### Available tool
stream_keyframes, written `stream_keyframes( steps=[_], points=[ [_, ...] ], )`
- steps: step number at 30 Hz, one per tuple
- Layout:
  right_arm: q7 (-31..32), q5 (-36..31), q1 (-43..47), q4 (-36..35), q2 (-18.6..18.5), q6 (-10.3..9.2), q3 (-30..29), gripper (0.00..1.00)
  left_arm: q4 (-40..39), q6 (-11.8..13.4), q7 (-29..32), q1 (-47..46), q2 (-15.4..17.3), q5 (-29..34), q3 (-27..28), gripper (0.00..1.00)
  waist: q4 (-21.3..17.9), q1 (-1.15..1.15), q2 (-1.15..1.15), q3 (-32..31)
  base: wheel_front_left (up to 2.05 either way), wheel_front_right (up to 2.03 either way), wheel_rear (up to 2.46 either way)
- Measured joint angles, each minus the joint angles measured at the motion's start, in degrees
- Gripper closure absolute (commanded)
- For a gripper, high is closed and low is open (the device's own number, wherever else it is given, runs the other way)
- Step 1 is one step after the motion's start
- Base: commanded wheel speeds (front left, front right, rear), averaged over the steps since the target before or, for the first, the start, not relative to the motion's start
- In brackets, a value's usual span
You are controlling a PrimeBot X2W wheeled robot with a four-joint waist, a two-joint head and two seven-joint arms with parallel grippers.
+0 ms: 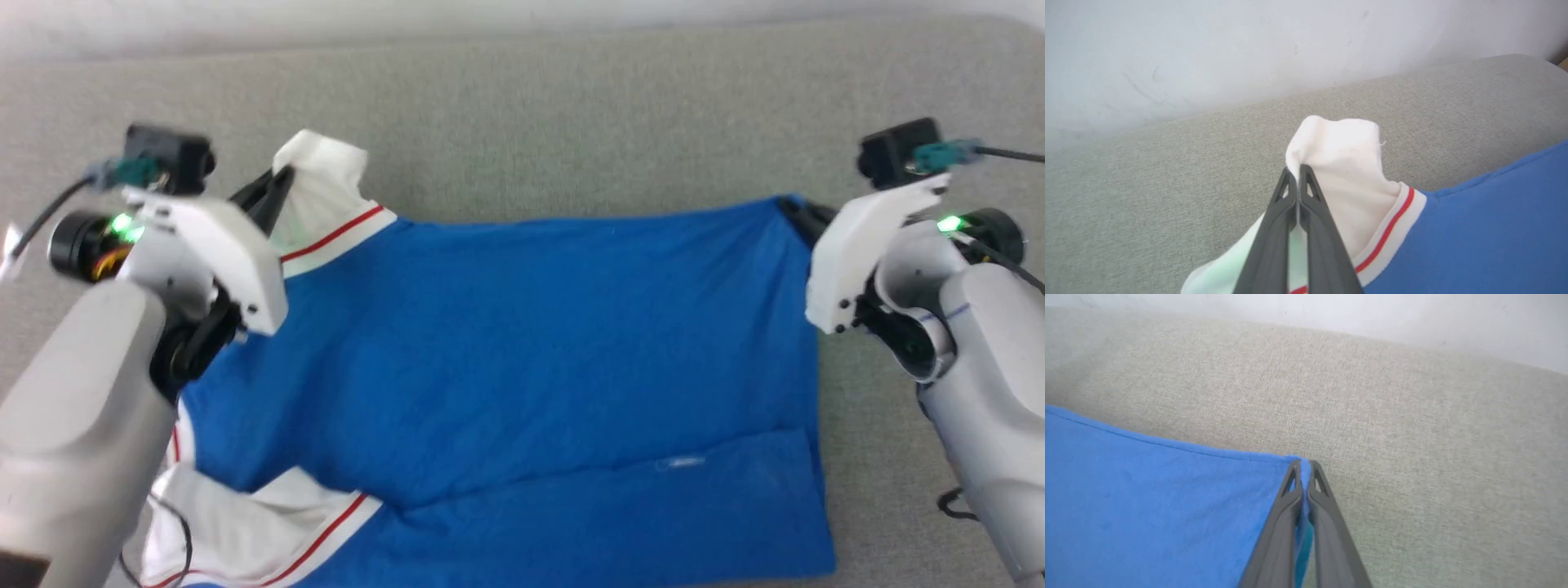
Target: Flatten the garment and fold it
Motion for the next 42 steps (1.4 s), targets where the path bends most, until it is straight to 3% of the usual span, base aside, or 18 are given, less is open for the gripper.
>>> stream_keyframes(
  steps=[4, 16, 21, 22, 23, 24, 25, 30, 36, 42],
  points=[
    [-3.61, -1.43, 4.20, -3.63, -0.70, 0.00, -2.42, 1.00, -3.61, 3.34, -2.80, 5.62, 1.22, -0.86, 2.25, 1.00, 0.25, -0.01, 0.00, -2.83, 0.00, 0.00, 0.00],
    [-2.99, -1.47, 27.00, -11.99, 1.43, 0.00, -6.87, 1.00, -23.03, 15.02, -5.03, 34.83, 5.38, -3.88, 3.74, 1.00, 1.21, -0.02, 0.00, -10.70, 0.00, 0.00, 0.00],
    [-2.99, -1.62, 32.54, -12.77, 2.11, 0.00, -9.49, 1.00, -26.84, 17.94, -4.39, 43.06, 5.52, -5.76, 2.79, 1.00, 1.68, -0.03, 0.00, -12.42, 0.00, 0.00, 0.00],
    [-3.05, -1.77, 33.38, -12.99, 2.38, 0.00, -10.03, 0.85, -27.06, 18.14, -3.99, 44.10, 5.41, -6.35, 2.68, 0.98, 1.76, -0.02, 0.00, -12.66, 0.00, 0.00, 0.00],
    [-3.03, -1.81, 34.23, -13.17, 2.83, 0.00, -10.59, 0.61, -27.20, 18.42, -3.53, 44.98, 5.24, -6.79, 2.40, 0.66, 1.85, -0.02, 0.00, -12.87, 0.00, 0.00, 0.00],
    [-3.02, -2.07, 35.14, -13.32, 3.19, 0.00, -11.03, 0.24, -27.22, 18.57, -3.13, 45.67, 4.99, -7.08, 2.13, 0.08, 1.95, -0.02, 0.00, -13.06, 0.00, 0.00, 0.00],
    [-3.03, -2.31, 36.07, -13.49, 3.44, 0.00, -11.44, 0.00, -27.24, 18.60, -2.80, 46.19, 4.67, -7.43, 1.93, 0.00, 2.03, -0.02, 0.00, -13.22, 0.00, 0.00, 0.00],
    [-3.79, -3.76, 40.88, -16.48, 4.97, -0.02, -13.66, 0.00, -26.64, 18.63, -4.54, 46.85, 3.23, -8.03, 1.53, 0.00, 2.11, -0.01, 0.00, -13.91, 0.00, 0.00, 0.00],
    [-5.12, -5.19, 47.91, -27.87, 7.01, -0.02, -17.58, 0.00, -26.95, 20.94, -15.00, 47.24, 1.01, -6.67, 6.32, 0.00, 2.49, -0.01, 0.00, -14.86, 0.00, 0.00, 0.00],
    [-1.55, -5.56, 49.72, -36.02, 7.88, -0.02, -22.32, 0.00, -27.85, 20.35, -23.43, 46.99, -0.94, -4.31, 9.81, 0.00, 3.28, -0.01, 0.00, -15.47, 0.00, 0.00, 0.00]
  ],
)
